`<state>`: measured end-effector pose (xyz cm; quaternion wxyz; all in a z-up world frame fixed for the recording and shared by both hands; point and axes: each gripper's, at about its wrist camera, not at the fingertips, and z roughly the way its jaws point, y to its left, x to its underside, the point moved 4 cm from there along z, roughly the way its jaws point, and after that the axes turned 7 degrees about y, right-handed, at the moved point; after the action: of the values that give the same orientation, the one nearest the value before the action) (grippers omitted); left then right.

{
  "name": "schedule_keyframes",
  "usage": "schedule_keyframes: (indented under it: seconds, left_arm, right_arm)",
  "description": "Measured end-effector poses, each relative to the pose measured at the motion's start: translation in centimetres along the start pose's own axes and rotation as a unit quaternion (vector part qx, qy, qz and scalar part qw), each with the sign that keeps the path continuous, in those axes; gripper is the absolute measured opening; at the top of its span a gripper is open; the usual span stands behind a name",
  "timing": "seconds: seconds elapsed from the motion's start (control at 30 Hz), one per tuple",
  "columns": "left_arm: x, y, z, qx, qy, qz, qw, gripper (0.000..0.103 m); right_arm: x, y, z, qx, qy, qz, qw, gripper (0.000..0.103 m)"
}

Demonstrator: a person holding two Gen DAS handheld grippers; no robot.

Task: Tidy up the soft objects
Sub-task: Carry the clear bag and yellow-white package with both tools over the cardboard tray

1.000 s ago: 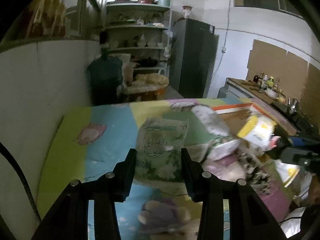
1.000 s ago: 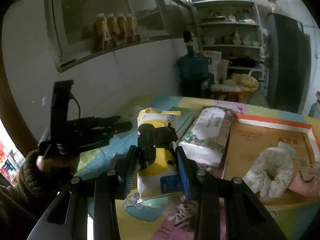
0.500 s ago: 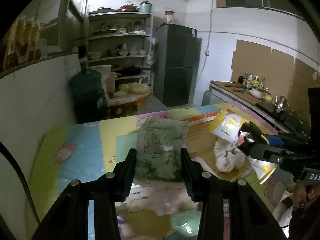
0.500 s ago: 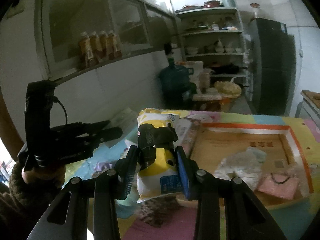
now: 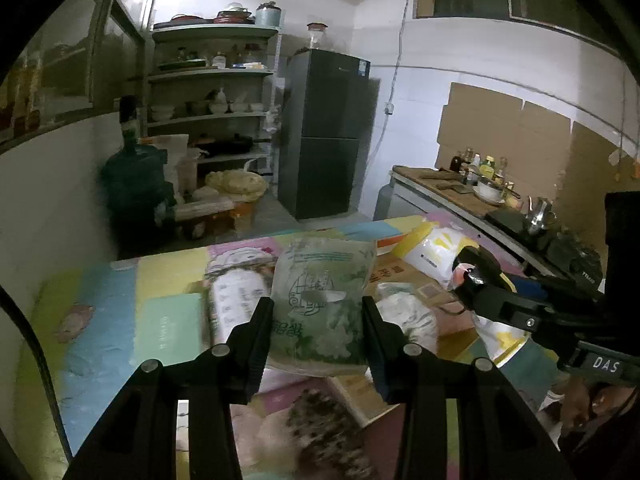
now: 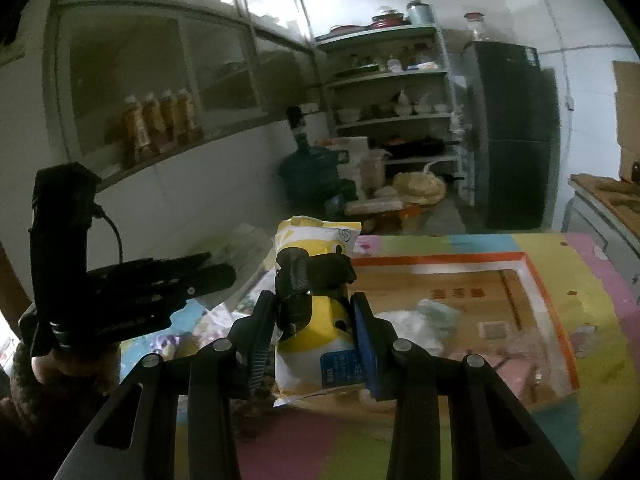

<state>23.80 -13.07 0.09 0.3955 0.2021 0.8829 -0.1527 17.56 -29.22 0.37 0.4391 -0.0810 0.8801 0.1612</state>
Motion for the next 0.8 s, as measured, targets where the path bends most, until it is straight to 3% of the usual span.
schedule_keyframes:
  seconds: [0.8]
  left_arm:
    - [-3.5, -8.4, 7.5, 0.041, 0.027, 0.023, 0.9985, 0.043]
  right_arm:
    - [-0.5, -10.4, -2.5, 0.064, -0.012, 0.039, 0.997, 0.039]
